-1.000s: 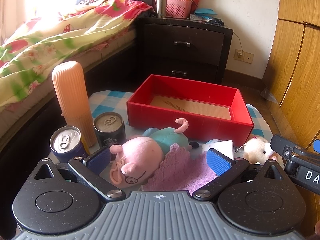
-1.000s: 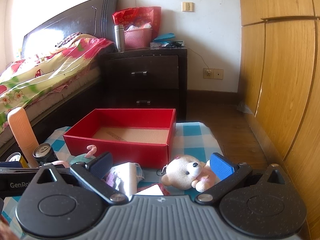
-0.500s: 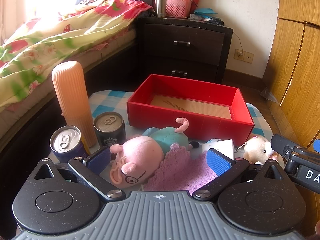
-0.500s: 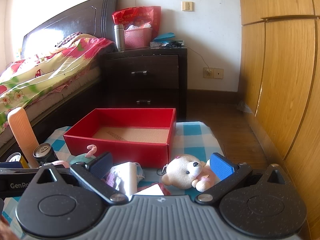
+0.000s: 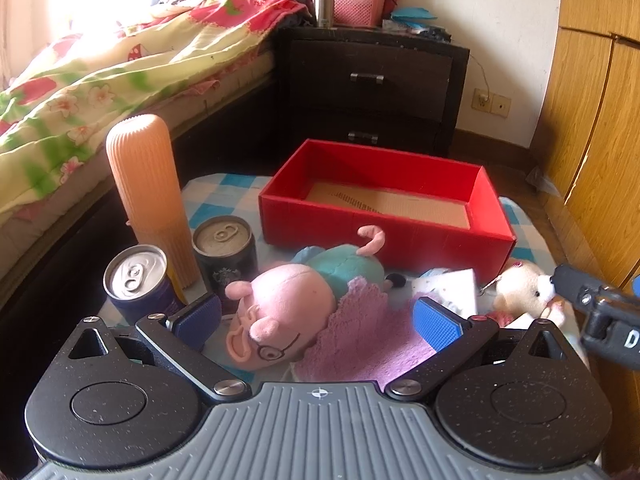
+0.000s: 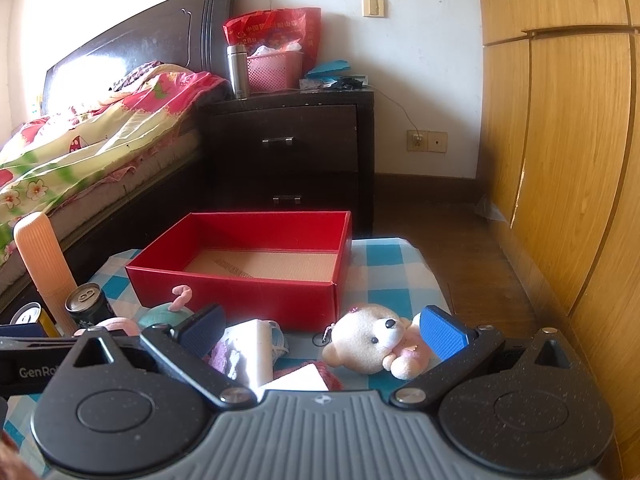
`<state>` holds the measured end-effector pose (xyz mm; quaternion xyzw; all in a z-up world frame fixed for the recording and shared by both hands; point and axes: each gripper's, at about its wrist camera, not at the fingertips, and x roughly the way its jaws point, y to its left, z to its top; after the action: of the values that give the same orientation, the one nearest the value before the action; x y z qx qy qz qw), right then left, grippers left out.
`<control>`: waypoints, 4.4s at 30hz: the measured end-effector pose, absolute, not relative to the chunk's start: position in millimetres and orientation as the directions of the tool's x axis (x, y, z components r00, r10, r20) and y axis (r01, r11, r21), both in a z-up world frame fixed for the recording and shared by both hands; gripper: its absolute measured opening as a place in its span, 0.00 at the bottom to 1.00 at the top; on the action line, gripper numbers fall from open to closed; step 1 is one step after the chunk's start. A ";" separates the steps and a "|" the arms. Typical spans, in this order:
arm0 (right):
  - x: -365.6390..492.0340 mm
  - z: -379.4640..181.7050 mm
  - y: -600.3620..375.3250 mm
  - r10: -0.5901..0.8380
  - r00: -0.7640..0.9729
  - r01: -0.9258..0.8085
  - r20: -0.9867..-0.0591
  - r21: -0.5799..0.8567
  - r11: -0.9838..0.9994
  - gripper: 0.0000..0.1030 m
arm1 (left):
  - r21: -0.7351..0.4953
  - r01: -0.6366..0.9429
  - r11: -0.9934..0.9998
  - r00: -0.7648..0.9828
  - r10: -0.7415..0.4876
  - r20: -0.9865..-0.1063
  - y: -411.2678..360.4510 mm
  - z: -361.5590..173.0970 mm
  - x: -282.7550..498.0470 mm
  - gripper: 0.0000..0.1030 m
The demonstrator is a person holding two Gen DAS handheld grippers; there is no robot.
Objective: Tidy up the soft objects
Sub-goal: 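Lower the left gripper onto the lilac towel beside the pink pig plush, then close the left gripper on the lilac towel and lift it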
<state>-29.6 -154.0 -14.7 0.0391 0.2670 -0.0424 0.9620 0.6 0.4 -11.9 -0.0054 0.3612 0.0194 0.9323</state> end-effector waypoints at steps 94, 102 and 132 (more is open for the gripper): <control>-31.5 -63.5 -177.1 0.567 0.442 -0.204 -0.695 0.538 0.818 0.00 | 0.120 0.303 0.946 0.599 -0.091 -0.795 -5.5 -52.6 6.9 0.95; -41.7 -43.4 -225.1 0.557 0.520 -0.135 -0.647 0.582 0.802 0.00 | 0.139 0.464 0.875 0.544 -0.158 -0.824 -48.0 -81.1 14.2 0.94; -35.2 -36.7 -229.1 0.567 0.533 -0.108 -0.628 0.614 0.782 0.00 | -0.180 0.212 0.960 0.485 -0.264 -0.834 -2.4 -61.2 45.0 0.08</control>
<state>-35.2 -229.1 -36.7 0.2615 0.4389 0.2019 0.8356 45.0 -2.4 -61.2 -0.0263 0.4885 -0.1381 0.8612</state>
